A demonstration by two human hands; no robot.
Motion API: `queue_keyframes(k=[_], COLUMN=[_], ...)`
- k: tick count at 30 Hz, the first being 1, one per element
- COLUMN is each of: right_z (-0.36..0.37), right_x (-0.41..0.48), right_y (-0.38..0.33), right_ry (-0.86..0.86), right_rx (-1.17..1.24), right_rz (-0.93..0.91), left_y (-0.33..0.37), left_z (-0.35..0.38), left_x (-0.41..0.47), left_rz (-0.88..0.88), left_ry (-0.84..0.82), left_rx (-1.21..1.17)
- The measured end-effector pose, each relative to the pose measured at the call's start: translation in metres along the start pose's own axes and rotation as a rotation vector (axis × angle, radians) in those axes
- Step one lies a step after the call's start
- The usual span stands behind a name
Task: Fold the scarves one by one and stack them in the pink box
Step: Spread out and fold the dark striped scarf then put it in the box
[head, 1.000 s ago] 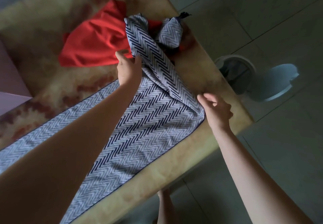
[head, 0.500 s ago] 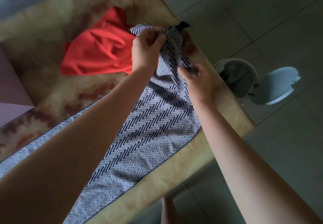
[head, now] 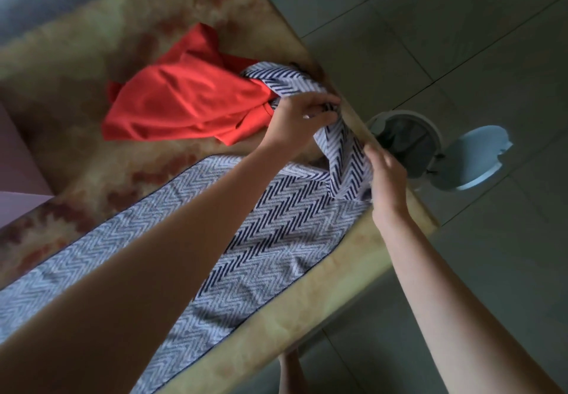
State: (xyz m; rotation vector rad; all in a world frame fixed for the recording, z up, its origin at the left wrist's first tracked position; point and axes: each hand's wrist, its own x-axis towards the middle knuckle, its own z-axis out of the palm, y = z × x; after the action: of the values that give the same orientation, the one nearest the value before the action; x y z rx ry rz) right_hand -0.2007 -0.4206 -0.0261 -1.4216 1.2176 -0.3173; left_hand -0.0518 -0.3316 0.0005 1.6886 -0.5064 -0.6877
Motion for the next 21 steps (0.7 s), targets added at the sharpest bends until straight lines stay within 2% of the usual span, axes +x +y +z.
queue_keyframes(k=[2,4,8,10,12,14,17,19,21], right_z=[-0.001,0.005,0.045,0.061,0.07,0.067,0.039,0.017,-0.002], right_x=[0.016,0.031,0.042,0.048,0.055,0.059,0.055,0.044,0.025], right_y=[-0.019,-0.041,-0.07,-0.066,-0.063,-0.065,-0.074,-0.073,-0.06], right_ry=[-0.034,-0.162,-0.467,-0.535,-0.455,-0.265,0.05,0.132,0.139], right_rx=[0.027,0.002,-0.374,-0.522,-0.551,-0.364,-0.075,0.02,-0.038], right_rz=[0.005,-0.055,-0.176,-0.199,-0.232,-0.297,-0.422,-0.499,-0.564], left_y=[-0.01,-0.024,-0.033,-0.029,-0.025,-0.024,-0.027,-0.028,-0.028], left_z=[-0.001,-0.002,-0.002,-0.003,-0.006,-0.011,-0.022,-0.03,-0.034], left_x=[-0.014,-0.028,-0.043,-0.042,-0.04,-0.04,-0.038,-0.035,-0.032], left_rz=[-0.098,-0.162,-0.148,-0.144,-0.135,-0.14,-0.17,-0.228,-0.326], left_ry=[-0.018,-0.08,-0.179,-0.191,-0.223,-0.19,0.052,0.151,0.15], left_rx=[-0.052,-0.056,-0.001,-0.019,-0.005,-0.016,-0.087,-0.13,-0.181])
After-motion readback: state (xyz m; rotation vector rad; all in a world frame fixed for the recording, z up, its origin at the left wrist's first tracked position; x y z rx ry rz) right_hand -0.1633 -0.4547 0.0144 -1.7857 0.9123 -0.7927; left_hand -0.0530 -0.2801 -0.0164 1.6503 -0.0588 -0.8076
